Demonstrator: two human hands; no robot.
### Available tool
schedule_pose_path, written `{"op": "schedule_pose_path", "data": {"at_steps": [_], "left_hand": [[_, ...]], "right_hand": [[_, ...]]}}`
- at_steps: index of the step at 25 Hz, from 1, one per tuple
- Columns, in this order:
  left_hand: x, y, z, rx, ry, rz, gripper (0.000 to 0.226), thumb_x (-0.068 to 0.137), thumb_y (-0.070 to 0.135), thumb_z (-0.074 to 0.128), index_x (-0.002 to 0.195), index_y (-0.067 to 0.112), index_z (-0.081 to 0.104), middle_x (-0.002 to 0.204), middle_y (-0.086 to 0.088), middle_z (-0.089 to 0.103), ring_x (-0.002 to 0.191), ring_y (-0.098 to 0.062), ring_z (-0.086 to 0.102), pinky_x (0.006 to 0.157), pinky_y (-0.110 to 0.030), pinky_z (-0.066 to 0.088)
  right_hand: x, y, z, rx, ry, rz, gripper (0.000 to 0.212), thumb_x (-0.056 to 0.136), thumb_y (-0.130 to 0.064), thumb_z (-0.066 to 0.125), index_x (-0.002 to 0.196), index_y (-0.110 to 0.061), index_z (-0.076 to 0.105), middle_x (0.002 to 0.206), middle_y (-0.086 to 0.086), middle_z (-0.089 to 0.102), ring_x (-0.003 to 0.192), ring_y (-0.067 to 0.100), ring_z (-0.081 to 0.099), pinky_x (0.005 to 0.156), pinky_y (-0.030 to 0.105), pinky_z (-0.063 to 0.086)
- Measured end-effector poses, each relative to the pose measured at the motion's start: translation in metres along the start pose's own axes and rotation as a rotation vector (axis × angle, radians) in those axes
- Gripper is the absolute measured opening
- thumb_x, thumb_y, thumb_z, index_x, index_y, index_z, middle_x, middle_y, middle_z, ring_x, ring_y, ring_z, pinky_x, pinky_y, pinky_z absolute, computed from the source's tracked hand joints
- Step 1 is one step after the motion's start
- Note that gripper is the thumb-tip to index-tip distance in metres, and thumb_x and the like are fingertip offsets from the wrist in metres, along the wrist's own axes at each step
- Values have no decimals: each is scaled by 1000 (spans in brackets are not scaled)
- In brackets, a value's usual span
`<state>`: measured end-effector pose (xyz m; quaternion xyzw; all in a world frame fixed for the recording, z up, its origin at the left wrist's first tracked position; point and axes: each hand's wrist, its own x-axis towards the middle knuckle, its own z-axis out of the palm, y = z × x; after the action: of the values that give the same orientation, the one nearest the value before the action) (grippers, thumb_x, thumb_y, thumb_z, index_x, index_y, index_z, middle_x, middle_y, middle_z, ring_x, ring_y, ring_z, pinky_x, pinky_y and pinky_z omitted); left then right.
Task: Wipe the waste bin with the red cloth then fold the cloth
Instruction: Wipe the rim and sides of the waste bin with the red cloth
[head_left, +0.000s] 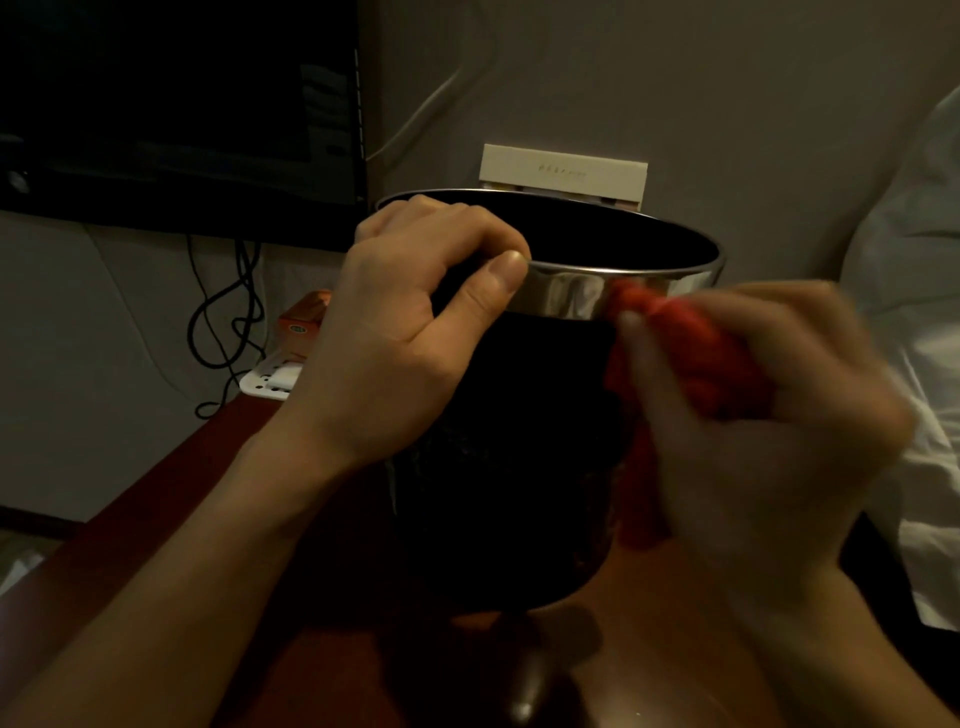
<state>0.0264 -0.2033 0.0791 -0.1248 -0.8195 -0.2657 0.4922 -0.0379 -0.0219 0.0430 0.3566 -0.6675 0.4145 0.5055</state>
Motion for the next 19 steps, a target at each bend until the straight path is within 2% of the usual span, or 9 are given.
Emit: {"op": "schedule_pose_path", "data": {"at_steps": [2, 7, 12, 16, 19], "left_hand": [[0, -1, 0, 1, 1, -2, 13, 95, 22, 49, 91, 21, 61, 88, 13, 58, 90, -1, 51, 91, -29, 36], [0, -1, 0, -2, -4, -8, 12, 94, 22, 49, 92, 21, 61, 88, 23, 52, 90, 3, 50, 88, -28, 36], [0, -1, -1, -8, -4, -17, 12, 94, 23, 49, 92, 22, 61, 86, 19, 53, 89, 3, 49, 87, -26, 35], [0, -1, -1, -1, -1, -14, 12, 94, 24, 48, 92, 24, 60, 87, 21, 52, 88, 3, 49, 86, -27, 35], [0, -1, -1, -4, -9, -15, 13, 94, 27, 47, 92, 24, 60, 87, 20, 54, 89, 3, 49, 87, -26, 35]], "right_hand": [[6, 5, -5, -8, 62, 30, 24, 93, -26, 74, 94, -2, 73, 93, 0, 56, 85, 4, 50, 80, 3, 35], [-19, -14, 15, 87, -111, -60, 16, 90, -19, 77, 93, -3, 76, 92, 5, 62, 84, 8, 55, 81, 2, 37], [-5, -4, 4, 74, -5, -6, 18, 92, -21, 76, 94, -4, 75, 95, 3, 62, 85, 9, 57, 80, 8, 42], [-18, -17, 17, 96, -114, -34, 16, 91, -20, 76, 93, -4, 75, 93, 4, 62, 84, 8, 55, 80, 4, 38], [-11, -9, 10, 74, -45, -33, 18, 92, -21, 76, 93, -4, 75, 93, 1, 59, 83, 8, 55, 78, 7, 40]]}}
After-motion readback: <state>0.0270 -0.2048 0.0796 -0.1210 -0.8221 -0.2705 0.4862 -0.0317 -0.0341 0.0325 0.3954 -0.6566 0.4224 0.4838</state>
